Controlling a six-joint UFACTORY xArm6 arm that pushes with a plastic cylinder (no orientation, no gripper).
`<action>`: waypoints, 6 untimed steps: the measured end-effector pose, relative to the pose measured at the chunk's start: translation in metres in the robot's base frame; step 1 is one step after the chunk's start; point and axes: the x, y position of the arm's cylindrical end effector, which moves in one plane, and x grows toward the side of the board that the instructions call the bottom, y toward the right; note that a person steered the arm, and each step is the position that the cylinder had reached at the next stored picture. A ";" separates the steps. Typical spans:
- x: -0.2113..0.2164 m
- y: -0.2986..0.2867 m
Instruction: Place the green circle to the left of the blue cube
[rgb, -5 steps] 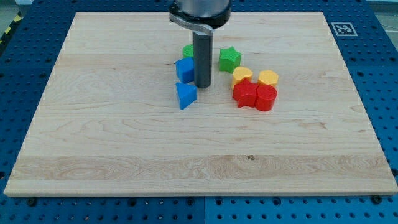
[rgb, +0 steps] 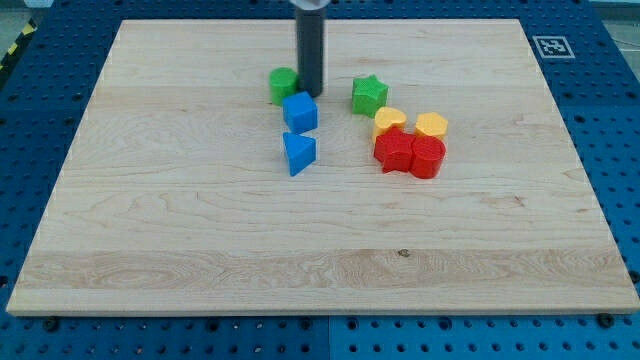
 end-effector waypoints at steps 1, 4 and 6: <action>0.007 -0.040; -0.049 -0.080; 0.009 -0.085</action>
